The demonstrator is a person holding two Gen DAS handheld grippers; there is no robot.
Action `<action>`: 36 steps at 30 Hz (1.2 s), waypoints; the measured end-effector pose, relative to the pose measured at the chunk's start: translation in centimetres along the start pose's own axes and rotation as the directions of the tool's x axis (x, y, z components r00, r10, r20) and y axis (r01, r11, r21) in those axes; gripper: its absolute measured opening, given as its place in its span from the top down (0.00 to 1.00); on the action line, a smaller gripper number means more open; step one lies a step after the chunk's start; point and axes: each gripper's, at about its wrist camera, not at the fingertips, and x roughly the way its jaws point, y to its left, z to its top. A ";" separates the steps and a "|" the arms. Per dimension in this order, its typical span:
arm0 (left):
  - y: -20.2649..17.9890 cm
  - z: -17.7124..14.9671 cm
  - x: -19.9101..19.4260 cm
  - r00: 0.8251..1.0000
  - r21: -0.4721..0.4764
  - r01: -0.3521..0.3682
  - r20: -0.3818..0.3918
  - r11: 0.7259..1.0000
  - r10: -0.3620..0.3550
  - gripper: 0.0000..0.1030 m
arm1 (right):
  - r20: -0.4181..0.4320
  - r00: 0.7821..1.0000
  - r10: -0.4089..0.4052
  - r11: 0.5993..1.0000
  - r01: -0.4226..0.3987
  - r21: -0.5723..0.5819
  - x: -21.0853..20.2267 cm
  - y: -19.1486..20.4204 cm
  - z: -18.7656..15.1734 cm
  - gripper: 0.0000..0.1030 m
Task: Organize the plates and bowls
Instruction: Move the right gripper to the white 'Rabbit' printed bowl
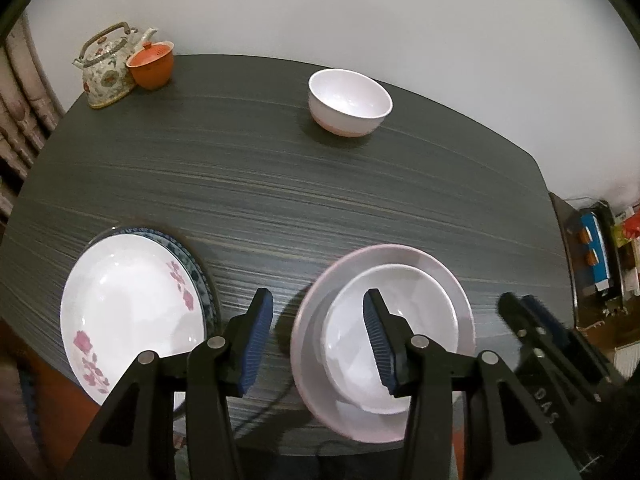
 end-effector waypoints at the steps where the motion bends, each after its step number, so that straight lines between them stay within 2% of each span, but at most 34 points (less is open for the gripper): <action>1: 0.0 0.0 0.1 1.000 -0.001 -0.001 -0.001 1.000 0.001 0.57 | 0.013 1.000 -0.010 1.000 0.010 -0.011 -0.1 0.0 0.1 0.73; 8: 0.2 0.4 0.6 1.000 -0.002 -0.020 -0.009 1.000 0.020 0.57 | 0.027 0.999 -0.018 0.999 0.019 -0.032 0.0 -0.2 0.8 0.73; 13: 0.4 0.7 1.1 0.999 0.000 -0.036 -0.014 0.999 0.036 0.55 | 0.007 1.000 -0.029 0.998 0.029 -0.049 0.7 -0.4 1.3 0.73; 28: 1.4 3.9 3.6 0.995 0.001 -0.093 -0.039 0.996 0.093 0.52 | -0.011 0.992 -0.124 0.982 0.121 -0.145 4.8 -1.0 4.8 0.73; 36: 2.4 6.6 5.1 0.993 -0.007 -0.116 -0.041 0.993 0.115 0.51 | -0.028 0.994 -0.104 0.982 0.098 -0.160 7.0 -1.3 7.1 0.73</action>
